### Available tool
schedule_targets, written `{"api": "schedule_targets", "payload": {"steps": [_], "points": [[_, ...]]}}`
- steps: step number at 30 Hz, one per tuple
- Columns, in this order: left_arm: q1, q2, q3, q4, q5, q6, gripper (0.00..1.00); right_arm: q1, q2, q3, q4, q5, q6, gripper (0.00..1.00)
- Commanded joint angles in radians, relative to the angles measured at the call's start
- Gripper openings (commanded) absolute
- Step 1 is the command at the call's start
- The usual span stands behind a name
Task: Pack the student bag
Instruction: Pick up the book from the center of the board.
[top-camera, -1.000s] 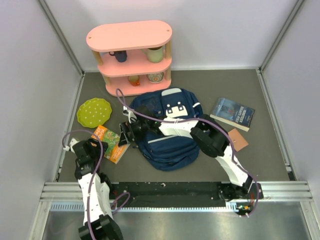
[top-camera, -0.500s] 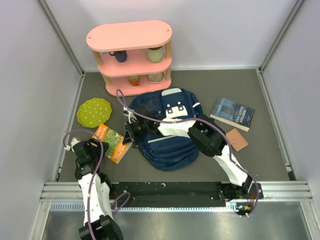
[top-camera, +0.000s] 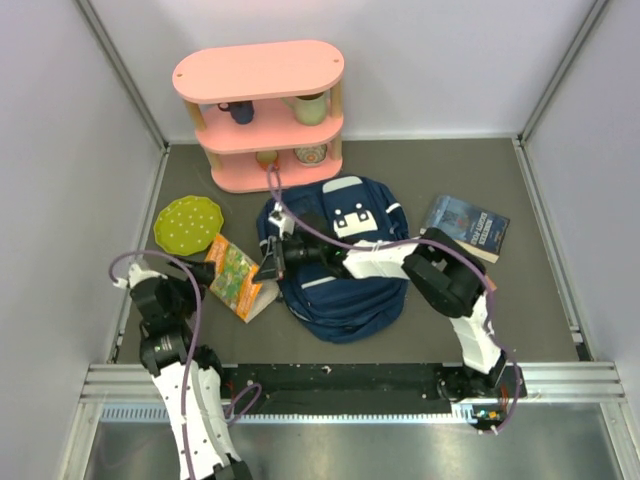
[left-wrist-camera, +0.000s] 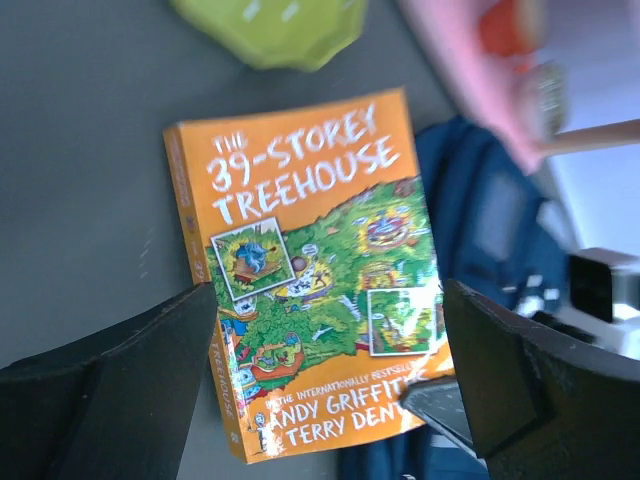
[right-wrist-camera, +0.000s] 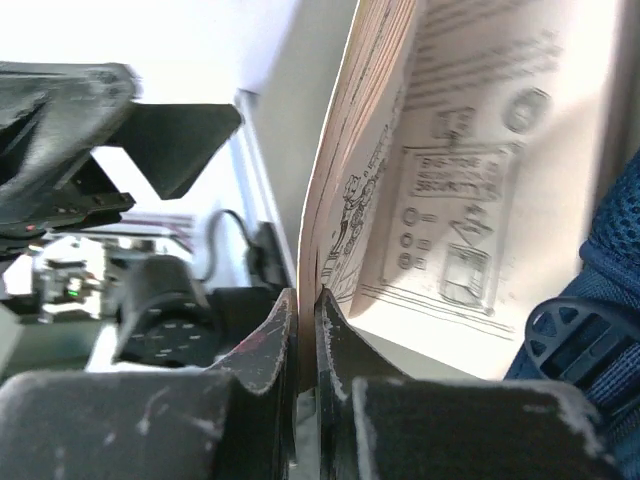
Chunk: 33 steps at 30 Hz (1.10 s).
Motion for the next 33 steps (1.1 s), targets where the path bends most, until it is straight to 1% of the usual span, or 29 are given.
{"api": "schedule_targets", "payload": {"steps": [1, 2, 3, 6, 11, 12, 15, 18, 21, 22, 23, 24, 25, 26, 27, 28, 29, 31, 32, 33], "points": [[0.002, -0.071, 0.256, -0.108, -0.032, 0.034, 0.98, -0.089, -0.179, -0.082, 0.445, -0.100, 0.313, 0.00], [0.002, -0.076, 0.287, -0.138, -0.051, 0.046, 0.98, -0.097, -0.203, -0.096, 0.510, -0.105, 0.339, 0.00], [0.003, -0.080, 0.339, -0.178, -0.087, 0.065, 0.98, -0.106, -0.225, -0.119, 0.532, -0.107, 0.356, 0.00], [0.002, -0.084, 0.405, -0.214, -0.118, 0.086, 0.98, -0.135, -0.312, -0.148, 0.540, -0.096, 0.372, 0.00], [0.002, -0.091, 0.453, -0.232, -0.106, 0.082, 0.98, -0.184, -0.447, -0.199, 0.543, -0.096, 0.387, 0.00], [0.002, -0.093, 0.451, -0.228, -0.098, 0.079, 0.98, -0.192, -0.499, -0.217, 0.563, -0.101, 0.395, 0.00], [0.002, -0.094, 0.430, -0.194, -0.053, 0.069, 0.98, -0.227, -0.590, -0.225, 0.519, -0.114, 0.384, 0.00], [0.002, -0.091, 0.376, -0.129, 0.033, 0.048, 0.98, -0.255, -0.672, -0.228, 0.464, -0.134, 0.344, 0.00], [0.002, -0.087, 0.309, -0.051, 0.145, 0.017, 0.98, -0.262, -0.720, -0.228, 0.291, -0.142, 0.234, 0.00], [0.002, -0.087, 0.287, -0.028, 0.174, 0.005, 0.98, -0.261, -0.743, -0.238, 0.234, -0.147, 0.178, 0.00], [0.002, -0.087, 0.243, -0.001, 0.238, -0.022, 0.98, -0.262, -0.754, -0.261, 0.233, -0.145, 0.170, 0.00], [0.002, -0.088, 0.218, 0.047, 0.266, -0.036, 0.98, -0.261, -0.762, -0.327, 0.241, -0.147, 0.165, 0.00], [0.002, -0.090, 0.192, 0.079, 0.296, -0.053, 0.98, -0.261, -0.769, -0.365, 0.253, -0.151, 0.166, 0.00], [0.003, -0.093, 0.133, 0.116, 0.381, -0.084, 0.98, -0.262, -0.768, -0.404, 0.299, -0.157, 0.172, 0.00], [0.002, -0.091, 0.106, 0.172, 0.411, -0.099, 0.98, -0.262, -0.763, -0.488, 0.336, -0.163, 0.198, 0.00], [0.003, -0.093, 0.085, 0.187, 0.432, -0.110, 0.98, -0.262, -0.742, -0.530, 0.388, -0.176, 0.215, 0.00], [0.002, -0.099, 0.047, 0.193, 0.440, -0.116, 0.98, -0.261, -0.727, -0.612, 0.478, -0.180, 0.240, 0.00], [0.000, -0.113, 0.019, 0.196, 0.455, -0.104, 0.98, -0.259, -0.659, -0.691, 0.605, -0.197, 0.316, 0.00], [0.000, -0.125, -0.007, 0.194, 0.464, -0.099, 0.98, -0.259, -0.632, -0.761, 0.726, -0.202, 0.342, 0.00], [0.000, -0.130, -0.018, 0.196, 0.478, -0.101, 0.98, -0.255, -0.606, -0.794, 0.789, -0.205, 0.396, 0.00]]}}
